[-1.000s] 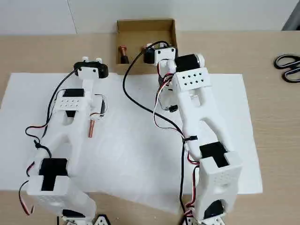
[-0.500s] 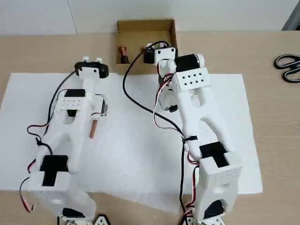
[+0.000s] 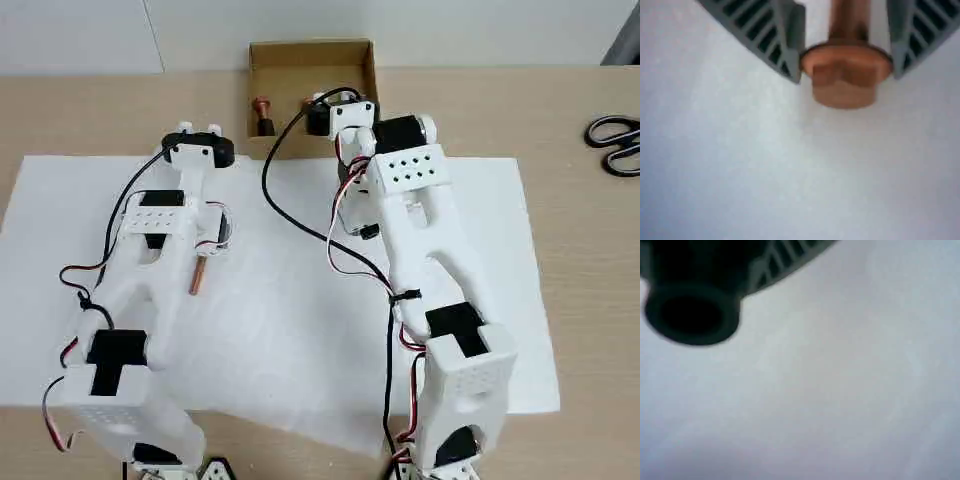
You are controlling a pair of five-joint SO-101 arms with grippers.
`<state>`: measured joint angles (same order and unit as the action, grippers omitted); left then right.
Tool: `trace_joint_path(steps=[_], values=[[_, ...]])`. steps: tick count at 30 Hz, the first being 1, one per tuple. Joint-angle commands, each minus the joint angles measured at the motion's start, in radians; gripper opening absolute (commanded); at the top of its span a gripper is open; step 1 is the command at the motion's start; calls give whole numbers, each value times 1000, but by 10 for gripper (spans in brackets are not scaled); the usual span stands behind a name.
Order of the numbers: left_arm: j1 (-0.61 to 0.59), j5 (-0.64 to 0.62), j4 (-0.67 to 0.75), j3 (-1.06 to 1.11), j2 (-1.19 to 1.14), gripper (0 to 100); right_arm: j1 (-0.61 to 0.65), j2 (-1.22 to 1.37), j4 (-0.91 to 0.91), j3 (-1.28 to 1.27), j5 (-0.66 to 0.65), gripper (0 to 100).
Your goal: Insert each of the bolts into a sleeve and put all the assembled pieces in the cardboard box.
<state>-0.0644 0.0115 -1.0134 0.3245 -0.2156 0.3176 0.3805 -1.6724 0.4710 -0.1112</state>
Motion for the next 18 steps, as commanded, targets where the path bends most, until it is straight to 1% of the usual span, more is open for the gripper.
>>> trace_joint_path(steps=[1,6,10,14,18], values=[[2,-8,-29,-5,6,7,-5,-71,-8,5,-5,4],[-2,-9,-37,-5,8,14,-5,-71,-8,5,-5,4],[-3,-9,-37,-5,8,67,-5,-71,-8,5,-5,4],[-5,-6,-40,-7,8,73,-5,-71,-8,5,-5,4],[-2,-5,-107,-53,8,74,-5,-71,-8,5,-5,4]])
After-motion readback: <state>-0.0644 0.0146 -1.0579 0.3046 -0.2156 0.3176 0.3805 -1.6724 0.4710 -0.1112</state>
